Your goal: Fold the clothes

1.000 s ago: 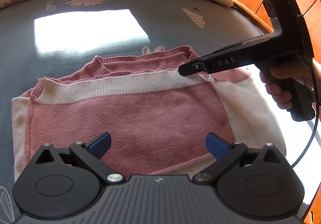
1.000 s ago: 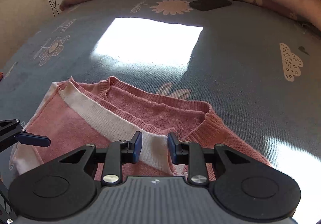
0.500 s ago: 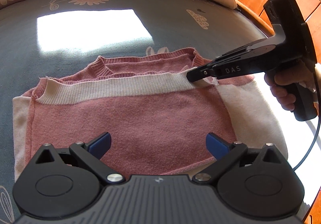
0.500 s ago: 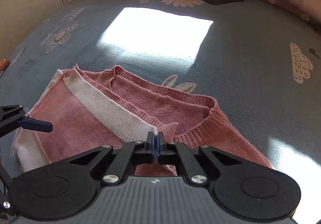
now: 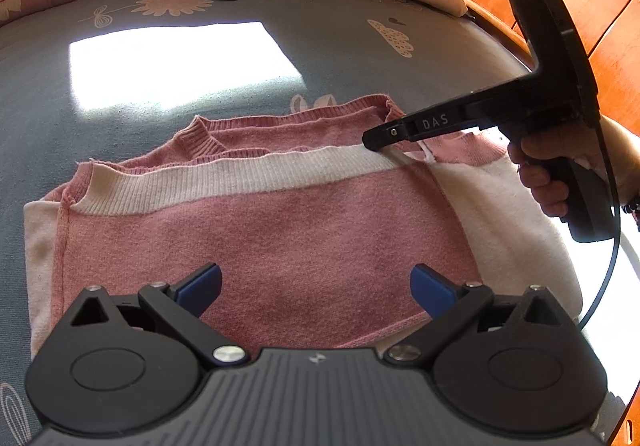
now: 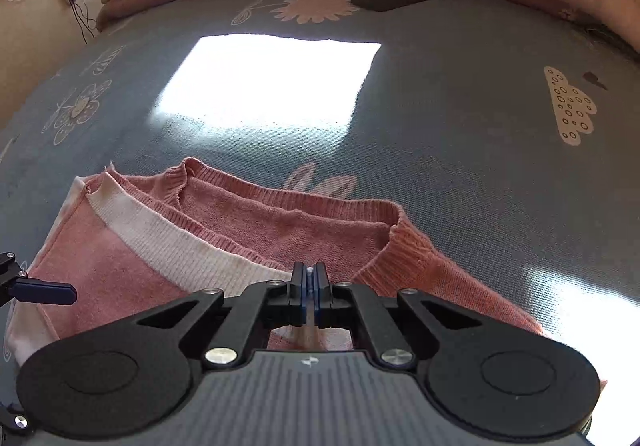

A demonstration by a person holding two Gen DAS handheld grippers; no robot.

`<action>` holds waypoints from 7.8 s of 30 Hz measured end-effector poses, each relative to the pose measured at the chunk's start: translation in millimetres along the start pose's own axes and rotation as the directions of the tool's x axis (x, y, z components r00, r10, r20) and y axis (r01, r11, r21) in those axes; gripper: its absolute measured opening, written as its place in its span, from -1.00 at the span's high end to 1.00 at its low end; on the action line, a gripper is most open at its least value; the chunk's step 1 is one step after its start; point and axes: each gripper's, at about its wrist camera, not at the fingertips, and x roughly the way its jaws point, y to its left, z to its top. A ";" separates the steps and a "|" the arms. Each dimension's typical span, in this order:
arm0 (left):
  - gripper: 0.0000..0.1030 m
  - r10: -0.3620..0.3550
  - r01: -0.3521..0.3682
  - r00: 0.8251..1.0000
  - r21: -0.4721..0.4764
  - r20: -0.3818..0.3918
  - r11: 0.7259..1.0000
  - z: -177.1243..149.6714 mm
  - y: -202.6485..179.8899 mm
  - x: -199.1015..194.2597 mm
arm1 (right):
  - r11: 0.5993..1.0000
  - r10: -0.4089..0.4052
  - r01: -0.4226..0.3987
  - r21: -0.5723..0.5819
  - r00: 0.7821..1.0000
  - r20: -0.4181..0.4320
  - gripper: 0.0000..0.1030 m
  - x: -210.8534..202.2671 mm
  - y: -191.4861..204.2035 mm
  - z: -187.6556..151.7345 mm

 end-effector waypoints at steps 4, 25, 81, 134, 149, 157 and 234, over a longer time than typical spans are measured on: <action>-0.94 0.016 -0.015 1.000 0.070 -0.005 0.997 5.1 0.5 13.6 | 0.999 -0.014 0.012 0.041 0.999 0.049 0.75 -15.9 -3.9 4.9; -0.94 0.132 -0.124 0.990 0.136 -0.057 0.983 14.6 -4.7 31.4 | 0.928 -0.237 0.243 0.284 0.970 -0.054 0.46 -79.2 -24.1 -96.5; -0.98 0.003 -0.040 0.980 -0.179 -0.201 0.983 63.8 43.4 28.6 | 0.934 -0.285 0.302 0.189 0.952 -0.113 -1.00 -51.9 26.7 -108.8; -0.98 0.006 -0.034 0.995 -0.267 -0.103 0.963 -22.8 94.8 -31.8 | 0.929 -0.300 0.336 0.154 0.929 -0.217 -1.00 -36.9 23.8 -99.0; -0.98 -0.007 -0.031 0.989 -0.252 -0.149 0.967 -49.0 73.9 -43.2 | 0.934 -0.298 0.329 0.141 0.933 -0.201 -1.00 -39.2 21.5 -100.4; -0.98 0.047 -0.109 0.977 -0.292 -0.210 0.950 -53.3 71.7 -40.7 | 0.937 -0.294 0.322 0.133 0.936 -0.195 -1.00 -41.5 22.8 -101.4; -0.22 0.092 -0.146 0.987 -0.486 -0.135 0.862 -35.5 187.6 -50.6 | 0.935 -0.071 0.151 0.321 0.966 -0.248 -1.00 -80.2 82.6 -133.0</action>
